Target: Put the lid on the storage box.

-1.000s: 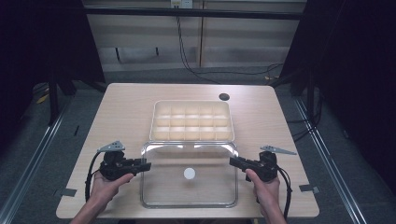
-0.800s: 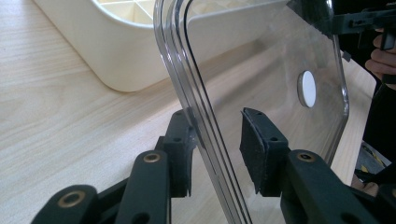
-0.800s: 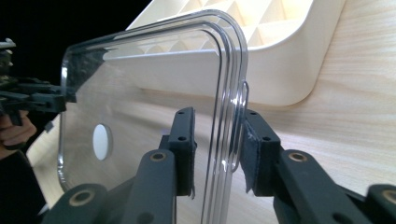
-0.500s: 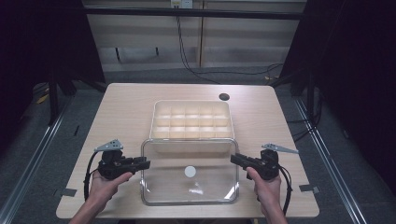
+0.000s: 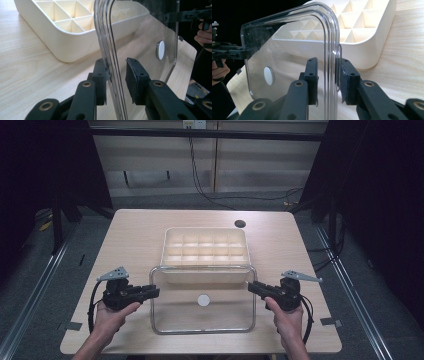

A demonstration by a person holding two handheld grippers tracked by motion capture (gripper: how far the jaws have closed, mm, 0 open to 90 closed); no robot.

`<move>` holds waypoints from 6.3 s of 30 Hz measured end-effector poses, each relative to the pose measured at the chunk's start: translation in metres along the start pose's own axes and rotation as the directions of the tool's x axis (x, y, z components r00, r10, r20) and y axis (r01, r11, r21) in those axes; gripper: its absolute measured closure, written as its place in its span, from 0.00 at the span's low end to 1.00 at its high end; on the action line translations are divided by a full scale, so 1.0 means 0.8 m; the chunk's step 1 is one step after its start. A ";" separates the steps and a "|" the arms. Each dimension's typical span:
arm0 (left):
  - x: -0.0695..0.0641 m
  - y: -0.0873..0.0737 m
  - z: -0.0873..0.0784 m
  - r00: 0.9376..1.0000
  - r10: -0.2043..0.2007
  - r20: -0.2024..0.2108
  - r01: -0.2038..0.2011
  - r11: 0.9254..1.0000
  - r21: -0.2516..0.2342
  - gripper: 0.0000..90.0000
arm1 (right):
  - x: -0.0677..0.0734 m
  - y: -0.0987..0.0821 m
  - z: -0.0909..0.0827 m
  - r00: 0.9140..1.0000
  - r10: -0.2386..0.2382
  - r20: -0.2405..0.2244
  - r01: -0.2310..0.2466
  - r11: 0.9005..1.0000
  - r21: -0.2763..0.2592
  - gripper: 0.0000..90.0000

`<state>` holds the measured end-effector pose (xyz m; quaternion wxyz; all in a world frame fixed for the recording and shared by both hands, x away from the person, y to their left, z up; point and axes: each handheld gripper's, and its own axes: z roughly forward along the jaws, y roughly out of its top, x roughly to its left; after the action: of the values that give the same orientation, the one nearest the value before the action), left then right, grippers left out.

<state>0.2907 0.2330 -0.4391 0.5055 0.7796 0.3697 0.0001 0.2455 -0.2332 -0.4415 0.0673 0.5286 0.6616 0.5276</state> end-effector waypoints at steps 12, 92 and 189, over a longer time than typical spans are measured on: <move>-0.003 0.012 -0.006 1.000 0.001 -0.010 -0.001 1.000 -0.029 0.82 | 0.004 0.015 -0.003 1.000 -0.002 0.006 0.002 0.999 -0.032 0.79; 0.045 0.163 0.012 0.995 -0.018 -0.102 0.006 0.993 -0.114 0.80 | -0.024 0.168 0.047 0.998 0.058 0.015 -0.056 0.991 -0.125 0.78; 0.152 0.143 0.125 0.954 -0.258 -0.150 0.267 0.963 0.043 0.67 | -0.101 0.153 0.169 0.959 0.089 0.268 -0.122 0.987 0.108 0.59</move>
<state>0.4823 0.1997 -0.4436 0.4483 0.7371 0.5052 -0.0226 0.4448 -0.2246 -0.4437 0.0930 0.6314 0.6491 0.4140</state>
